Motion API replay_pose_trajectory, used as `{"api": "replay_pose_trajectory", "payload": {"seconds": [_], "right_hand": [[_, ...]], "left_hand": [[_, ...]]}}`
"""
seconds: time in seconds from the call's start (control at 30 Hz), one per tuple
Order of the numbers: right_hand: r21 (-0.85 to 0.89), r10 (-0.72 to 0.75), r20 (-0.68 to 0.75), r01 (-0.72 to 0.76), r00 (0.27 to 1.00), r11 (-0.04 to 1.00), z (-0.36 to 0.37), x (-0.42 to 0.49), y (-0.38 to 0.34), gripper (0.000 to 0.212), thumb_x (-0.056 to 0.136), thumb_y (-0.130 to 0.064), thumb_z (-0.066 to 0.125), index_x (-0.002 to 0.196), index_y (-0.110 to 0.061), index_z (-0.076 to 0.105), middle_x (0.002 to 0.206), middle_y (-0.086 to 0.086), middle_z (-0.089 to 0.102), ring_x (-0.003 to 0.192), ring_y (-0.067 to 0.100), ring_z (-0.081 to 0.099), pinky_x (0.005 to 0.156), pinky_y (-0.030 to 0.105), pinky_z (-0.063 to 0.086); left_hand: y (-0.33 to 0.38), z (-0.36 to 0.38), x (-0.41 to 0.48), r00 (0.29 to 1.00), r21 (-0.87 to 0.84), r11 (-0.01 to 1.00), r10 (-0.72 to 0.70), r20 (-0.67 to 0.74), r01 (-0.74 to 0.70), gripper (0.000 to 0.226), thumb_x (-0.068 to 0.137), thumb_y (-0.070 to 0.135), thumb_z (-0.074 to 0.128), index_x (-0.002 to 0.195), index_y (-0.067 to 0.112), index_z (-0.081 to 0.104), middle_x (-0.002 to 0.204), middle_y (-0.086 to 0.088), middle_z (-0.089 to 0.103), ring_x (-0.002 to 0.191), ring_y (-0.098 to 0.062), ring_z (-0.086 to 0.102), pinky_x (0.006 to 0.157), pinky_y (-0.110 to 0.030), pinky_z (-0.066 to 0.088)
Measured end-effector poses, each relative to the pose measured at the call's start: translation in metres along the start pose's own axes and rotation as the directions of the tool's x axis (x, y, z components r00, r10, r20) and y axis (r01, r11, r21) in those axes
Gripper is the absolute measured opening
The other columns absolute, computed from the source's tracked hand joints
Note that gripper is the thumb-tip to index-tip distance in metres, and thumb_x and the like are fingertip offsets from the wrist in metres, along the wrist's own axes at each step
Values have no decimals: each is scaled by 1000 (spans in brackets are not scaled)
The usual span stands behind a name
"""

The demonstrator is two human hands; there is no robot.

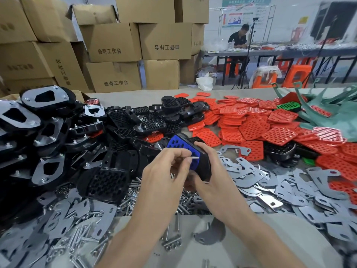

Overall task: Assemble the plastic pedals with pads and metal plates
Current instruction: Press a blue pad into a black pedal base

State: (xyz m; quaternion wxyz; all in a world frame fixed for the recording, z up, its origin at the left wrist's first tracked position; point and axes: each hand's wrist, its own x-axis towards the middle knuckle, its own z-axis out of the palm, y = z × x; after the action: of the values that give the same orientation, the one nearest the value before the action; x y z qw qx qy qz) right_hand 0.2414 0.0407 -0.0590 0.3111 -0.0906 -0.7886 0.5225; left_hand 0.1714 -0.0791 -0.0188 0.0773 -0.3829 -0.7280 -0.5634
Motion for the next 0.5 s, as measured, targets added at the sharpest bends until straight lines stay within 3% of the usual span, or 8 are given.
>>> {"api": "replay_pose_trajectory", "payload": {"seconds": [0.13,0.23,0.3,0.4,0.5], "right_hand": [[-138,-24,-8,23,1000,990,-2,-2,-6,64,95,-20,61,127,-69,35,108,-37,64,95,-4,68,82,15,54],[-222,-48,-19,42,999,974,0,-5,-9,64,99,-17,64,138,-57,33,99,-24,69,87,-2,65,75,16,49],[-263,-64,-33,53,997,963,0,-6,-11,65,99,-16,64,149,-43,33,109,-14,70,91,3,64,74,20,46],[-332,-55,-15,47,998,942,1,-8,-14,70,97,-12,64,156,-32,32,117,-1,71,92,12,60,68,21,40],[-334,-76,-8,69,997,940,1,-8,-14,68,97,-9,63,153,-36,34,115,-2,73,93,13,63,70,12,42]], "left_hand": [[0,0,-1,998,123,991,62,-27,-58,23,92,18,69,89,39,61,89,21,64,84,4,62,71,-6,45],[0,3,-5,990,213,968,139,-26,-130,12,91,19,69,91,30,62,89,20,60,84,4,59,72,-13,46],[-1,6,-7,989,218,967,143,-32,-133,9,91,19,69,91,26,63,89,18,60,83,1,59,71,-19,46],[0,10,-8,996,188,980,80,-37,-72,10,89,16,71,87,24,65,85,17,66,81,1,61,72,-17,47],[-2,10,-4,993,-47,992,-117,8,117,12,90,16,72,86,27,71,85,19,73,79,1,69,76,-18,53]]}}
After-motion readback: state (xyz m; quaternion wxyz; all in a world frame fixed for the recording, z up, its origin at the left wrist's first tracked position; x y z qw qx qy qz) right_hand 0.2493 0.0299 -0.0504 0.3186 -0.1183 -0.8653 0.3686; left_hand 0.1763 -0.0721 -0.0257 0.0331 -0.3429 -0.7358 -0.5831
